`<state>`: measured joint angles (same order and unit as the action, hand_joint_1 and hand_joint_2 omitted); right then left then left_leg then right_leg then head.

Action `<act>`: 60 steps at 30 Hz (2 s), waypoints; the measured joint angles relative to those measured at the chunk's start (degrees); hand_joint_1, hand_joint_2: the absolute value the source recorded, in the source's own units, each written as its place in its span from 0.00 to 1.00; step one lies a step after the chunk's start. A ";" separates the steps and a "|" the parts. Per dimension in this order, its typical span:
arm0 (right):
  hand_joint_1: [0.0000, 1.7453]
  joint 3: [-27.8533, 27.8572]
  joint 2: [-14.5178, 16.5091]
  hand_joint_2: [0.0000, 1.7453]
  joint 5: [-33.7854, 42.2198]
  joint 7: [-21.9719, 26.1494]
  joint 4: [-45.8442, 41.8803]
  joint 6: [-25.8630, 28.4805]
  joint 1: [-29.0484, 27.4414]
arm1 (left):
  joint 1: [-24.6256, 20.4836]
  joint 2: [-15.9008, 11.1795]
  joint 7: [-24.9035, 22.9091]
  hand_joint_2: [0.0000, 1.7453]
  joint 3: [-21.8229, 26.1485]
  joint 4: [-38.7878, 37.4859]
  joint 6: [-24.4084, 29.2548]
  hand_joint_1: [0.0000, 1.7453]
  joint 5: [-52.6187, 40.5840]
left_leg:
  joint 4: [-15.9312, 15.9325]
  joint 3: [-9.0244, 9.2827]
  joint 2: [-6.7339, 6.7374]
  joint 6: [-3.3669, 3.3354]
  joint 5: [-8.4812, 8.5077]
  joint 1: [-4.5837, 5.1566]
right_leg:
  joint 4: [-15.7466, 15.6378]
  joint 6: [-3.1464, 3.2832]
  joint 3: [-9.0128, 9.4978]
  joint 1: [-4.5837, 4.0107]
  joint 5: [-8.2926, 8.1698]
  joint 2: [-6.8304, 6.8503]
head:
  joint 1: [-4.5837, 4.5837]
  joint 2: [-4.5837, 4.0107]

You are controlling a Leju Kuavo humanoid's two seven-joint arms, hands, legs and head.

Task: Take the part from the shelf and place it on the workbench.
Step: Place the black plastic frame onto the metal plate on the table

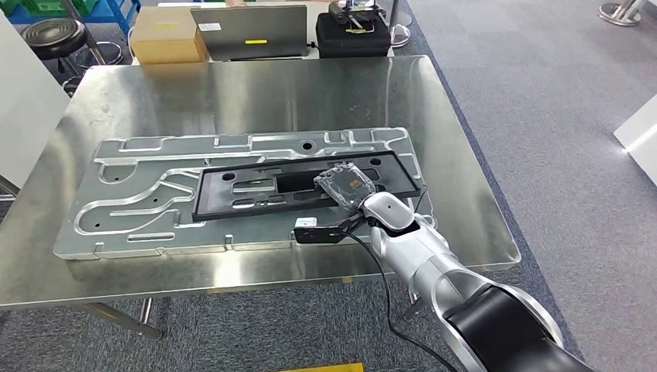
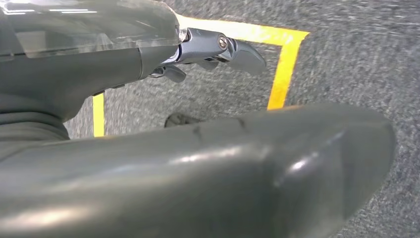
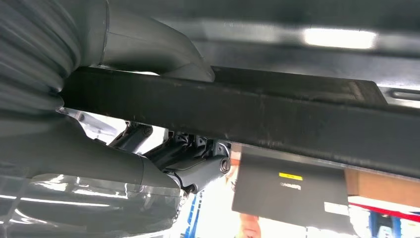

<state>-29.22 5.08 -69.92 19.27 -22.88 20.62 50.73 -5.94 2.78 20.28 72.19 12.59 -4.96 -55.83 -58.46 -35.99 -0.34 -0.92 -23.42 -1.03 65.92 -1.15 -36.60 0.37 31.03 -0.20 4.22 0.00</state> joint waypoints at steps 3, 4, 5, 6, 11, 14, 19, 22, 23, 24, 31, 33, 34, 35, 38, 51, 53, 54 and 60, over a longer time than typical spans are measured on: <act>0.00 0.71 -0.70 0.00 0.90 -0.23 0.94 1.06 -1.62 | 0.05 -0.04 0.37 1.00 -0.47 0.00 -0.22 0.00 -0.40 | -0.01 0.16 -0.01 -0.24 -0.17 0.03 | 9.22 -0.25 -5.19 0.04 2.65 0.01 | 0.00 0.00; 0.00 0.93 -0.89 0.00 1.19 -0.33 1.13 1.28 -2.02 | 0.07 -0.04 0.38 1.00 -0.58 0.00 -0.25 0.00 -0.46 | -0.01 0.31 -0.02 -0.23 -0.24 0.05 | 8.64 -0.15 -5.19 0.04 1.52 0.01 | 0.00 0.00; 0.00 1.22 -1.06 0.00 1.54 -0.41 1.31 1.44 -2.30 | 0.09 -0.04 0.37 0.75 -0.67 0.00 -0.25 0.00 -0.54 | -0.01 0.50 -0.03 -0.18 -0.32 0.08 | 5.71 0.07 -4.00 0.01 -0.52 0.02 | 0.00 0.00; 0.00 1.54 -1.18 0.00 1.84 -0.48 1.44 1.57 -2.46 | 0.07 -0.02 0.34 0.50 -0.75 0.00 -0.23 0.00 -0.67 | -0.01 0.69 -0.04 -0.10 -0.40 0.11 | 1.39 0.43 -2.03 -0.07 -2.83 0.05 | 0.00 0.00; 0.00 2.94 -1.54 0.00 3.60 0.27 1.68 3.02 -3.09 | -0.10 0.09 0.22 0.00 -1.32 0.00 0.05 0.00 -1.25 | 0.09 0.94 -0.05 1.12 -0.57 0.52 | -7.57 1.54 1.86 -0.58 -5.94 0.19 | 0.00 0.00; 0.00 4.21 -1.76 0.00 5.83 2.50 1.51 5.21 -3.48 | 0.00 0.01 0.24 0.00 -1.57 0.00 0.27 0.00 -1.31 | -2.77 -0.10 -0.01 1.91 -2.72 0.47 | -8.43 2.37 2.33 -0.07 -6.54 0.28 | 0.01 0.00; 0.00 7.19 -1.81 0.00 12.20 10.92 -2.20 12.49 -5.84 | 0.19 0.00 -0.08 0.00 -1.68 0.00 0.69 0.00 -1.34 | -15.83 -5.78 0.03 2.71 -7.98 0.12 | -8.38 2.69 2.45 -0.07 -6.51 0.21 | 0.01 0.00; 0.00 8.83 -1.94 0.00 17.65 15.05 -9.45 15.10 -8.14 | 0.29 -0.01 -0.21 0.00 -1.68 0.00 0.80 0.00 -1.35 | -5.59 -0.73 0.03 2.68 -2.76 -0.06 | -7.80 2.15 2.50 -0.07 -6.02 0.06 | 0.00 0.00; 0.00 9.19 -2.14 0.00 19.48 15.71 -12.94 15.40 -9.15 | 0.29 -0.01 -0.25 0.00 -1.68 0.00 0.84 0.00 -1.33 | -2.59 0.73 0.00 2.41 -1.80 -0.03 | -7.55 1.87 2.41 -0.15 -5.84 0.04 | 0.00 0.00; 0.00 9.43 -2.40 0.00 21.05 15.98 -16.68 15.50 -10.31 | 0.32 -0.01 -0.29 0.00 -1.69 0.00 0.86 0.00 -1.31 | -0.92 1.53 -0.05 2.09 -1.49 0.04 | -7.39 1.59 2.32 -0.24 -5.72 0.03 | 0.00 0.00; 0.00 12.21 -6.46 0.00 33.69 17.96 -46.36 15.24 -20.73 | 0.68 0.07 -0.46 0.00 -1.40 0.00 1.02 0.00 0.16 | 0.11 1.77 -0.09 -0.23 -1.33 0.00 | 1.70 -0.35 -1.79 0.09 -0.17 0.07 | 0.00 0.00; 0.00 13.93 -8.00 0.00 38.64 19.05 -54.36 14.63 -24.58 | 0.81 0.06 -0.34 0.00 -0.98 0.00 1.00 0.00 0.72 | 0.10 1.78 -0.13 -0.40 -1.41 0.07 | 8.33 -0.59 -5.04 0.16 2.22 0.07 | 0.00 0.00; 0.00 15.14 -8.78 0.00 40.71 19.50 -57.92 14.46 -26.50 | 0.92 0.06 -0.22 0.00 -0.75 0.00 0.84 0.00 1.03 | 0.10 1.81 -0.16 -0.43 -1.44 0.10 | 8.93 -0.57 -5.44 0.17 1.83 0.07 | 0.00 0.00; 0.00 16.65 -9.50 0.00 42.57 19.81 -61.29 14.43 -28.33 | 1.03 0.06 -0.03 0.00 -0.51 0.00 0.52 0.00 1.38 | 0.10 1.87 -0.18 -0.42 -1.48 0.14 | 7.06 -0.44 -4.62 0.16 0.36 0.07 | 0.00 0.00; 0.00 23.56 -11.21 0.00 47.46 20.13 -69.81 15.02 -33.77 | 1.20 0.26 0.75 0.00 0.20 0.00 -1.03 0.00 2.53 | 0.10 2.13 -0.26 -0.19 -1.65 0.32 | -4.87 0.42 1.15 -0.17 -4.80 0.35 | 0.00 0.00; 0.00 62.38 -11.39 0.00 46.03 20.63 -68.67 14.05 -54.13 | 2.03 0.74 0.99 0.00 2.65 0.00 -2.39 0.00 3.71 | -10.99 0.66 -0.03 1.79 -9.25 0.45 | -8.76 2.09 2.22 -0.03 -6.98 0.95 | 0.02 0.00; 0.00 66.91 -10.44 0.00 42.61 20.61 -65.00 13.80 -54.96 | 1.96 0.72 1.26 0.00 2.68 0.00 -2.42 0.00 3.55 | -2.63 5.65 -0.07 1.05 -6.55 0.72 | -8.55 1.78 2.16 -0.16 -7.19 0.89 | 0.01 0.00; 0.00 69.04 -10.05 0.00 40.90 20.61 -63.05 13.73 -55.22 | 1.92 0.72 1.38 0.00 2.69 0.00 -2.46 0.00 3.45 | 0.22 7.19 -0.08 0.68 -5.79 0.88 | -8.45 1.53 2.09 -0.21 -7.35 0.89 | 0.02 0.00; 0.00 78.38 -8.74 0.00 31.88 20.59 -51.79 13.42 -55.32 | 1.74 0.86 1.51 0.00 2.81 0.00 -3.13 0.00 3.33 | 2.51 6.68 0.40 -1.36 -3.22 0.98 | -5.32 -0.57 0.59 0.25 -4.59 0.41 | 0.00 0.00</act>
<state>49.15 -3.67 -38.03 39.87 -74.67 34.04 -4.59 -4.21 3.64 21.80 75.01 12.59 -8.08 -52.50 -55.95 -29.31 0.06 -2.27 -26.63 -0.06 60.60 -1.72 -36.01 0.61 26.45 0.21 4.22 0.00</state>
